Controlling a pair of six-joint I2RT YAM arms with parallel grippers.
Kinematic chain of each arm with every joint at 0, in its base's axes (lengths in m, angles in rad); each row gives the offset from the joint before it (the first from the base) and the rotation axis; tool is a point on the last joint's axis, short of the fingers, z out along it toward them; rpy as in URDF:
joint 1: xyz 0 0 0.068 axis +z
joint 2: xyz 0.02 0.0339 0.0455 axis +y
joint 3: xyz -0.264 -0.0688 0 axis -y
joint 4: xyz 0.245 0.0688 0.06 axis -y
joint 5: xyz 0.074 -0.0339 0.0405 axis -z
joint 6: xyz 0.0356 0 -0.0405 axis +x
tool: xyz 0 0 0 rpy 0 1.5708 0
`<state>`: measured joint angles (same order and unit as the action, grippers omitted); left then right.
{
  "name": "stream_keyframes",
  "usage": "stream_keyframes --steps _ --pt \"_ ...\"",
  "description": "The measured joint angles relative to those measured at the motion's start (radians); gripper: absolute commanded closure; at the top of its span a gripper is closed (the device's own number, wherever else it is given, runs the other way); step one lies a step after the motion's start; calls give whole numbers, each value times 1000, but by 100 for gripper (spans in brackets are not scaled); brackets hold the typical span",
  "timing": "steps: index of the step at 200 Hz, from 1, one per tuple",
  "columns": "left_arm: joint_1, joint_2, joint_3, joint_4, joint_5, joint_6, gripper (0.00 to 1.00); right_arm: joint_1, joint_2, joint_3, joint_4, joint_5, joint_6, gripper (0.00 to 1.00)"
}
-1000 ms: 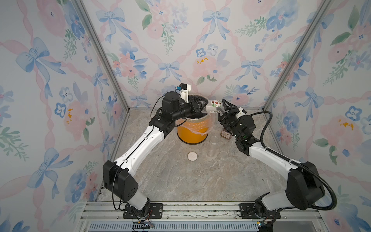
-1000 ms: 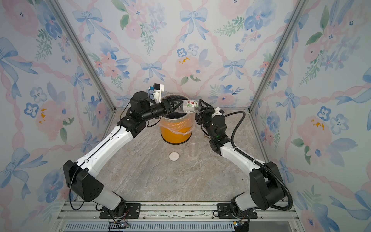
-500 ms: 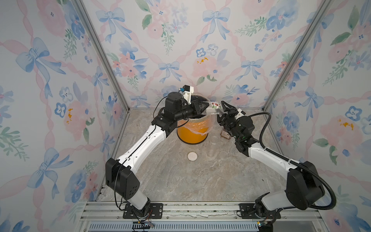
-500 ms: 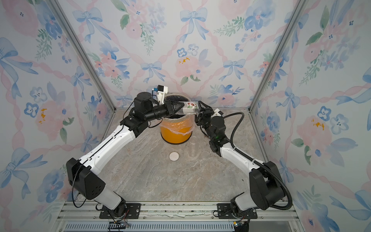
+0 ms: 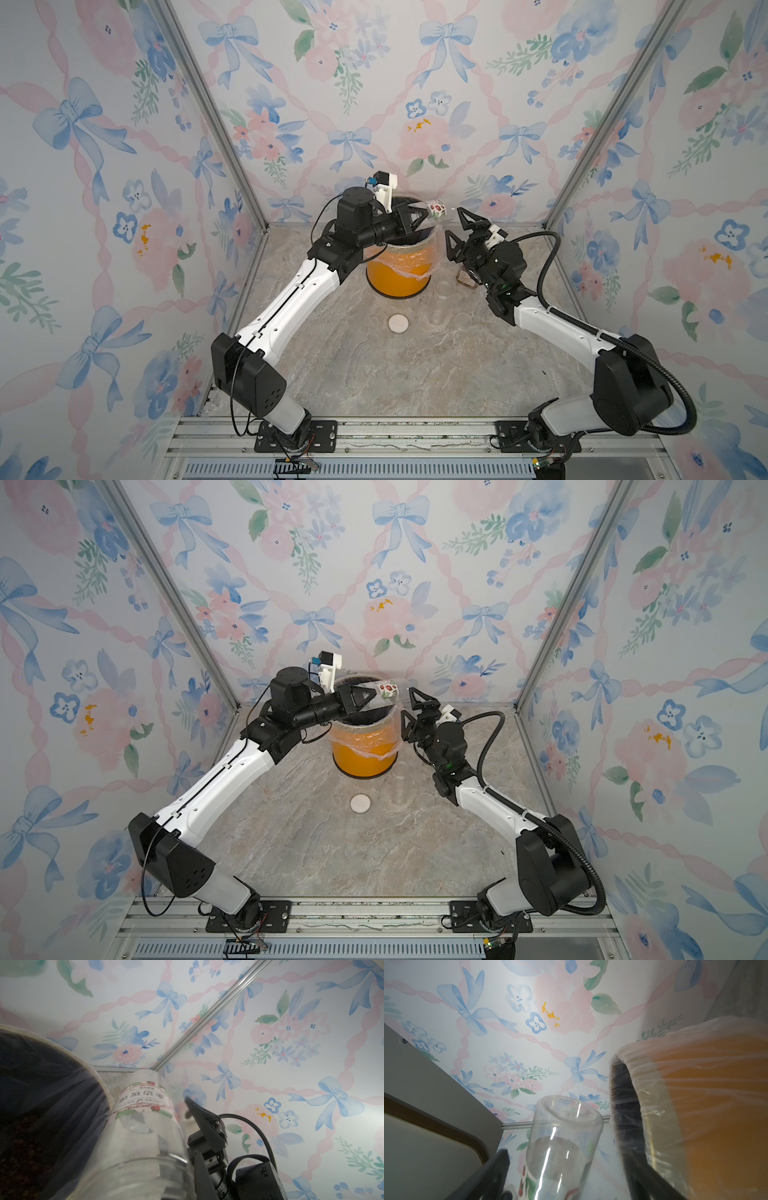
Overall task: Empty the moldy dried flower tea in the jars
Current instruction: Place the jar at the center of the board.
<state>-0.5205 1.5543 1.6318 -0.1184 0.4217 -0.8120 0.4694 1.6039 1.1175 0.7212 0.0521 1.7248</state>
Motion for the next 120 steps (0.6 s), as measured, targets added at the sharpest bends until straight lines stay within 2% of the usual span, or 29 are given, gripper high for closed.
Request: stream_keyframes --steps 77,97,120 --pt "37 -194 12 -89 -25 61 100 -68 -216 -28 -171 3 -204 3" --pt "38 -258 2 -150 -40 107 100 -99 -282 -29 -263 5 -314 3" --pt "38 -339 -36 -264 -97 181 100 -122 -358 10 -434 6 -514 3"
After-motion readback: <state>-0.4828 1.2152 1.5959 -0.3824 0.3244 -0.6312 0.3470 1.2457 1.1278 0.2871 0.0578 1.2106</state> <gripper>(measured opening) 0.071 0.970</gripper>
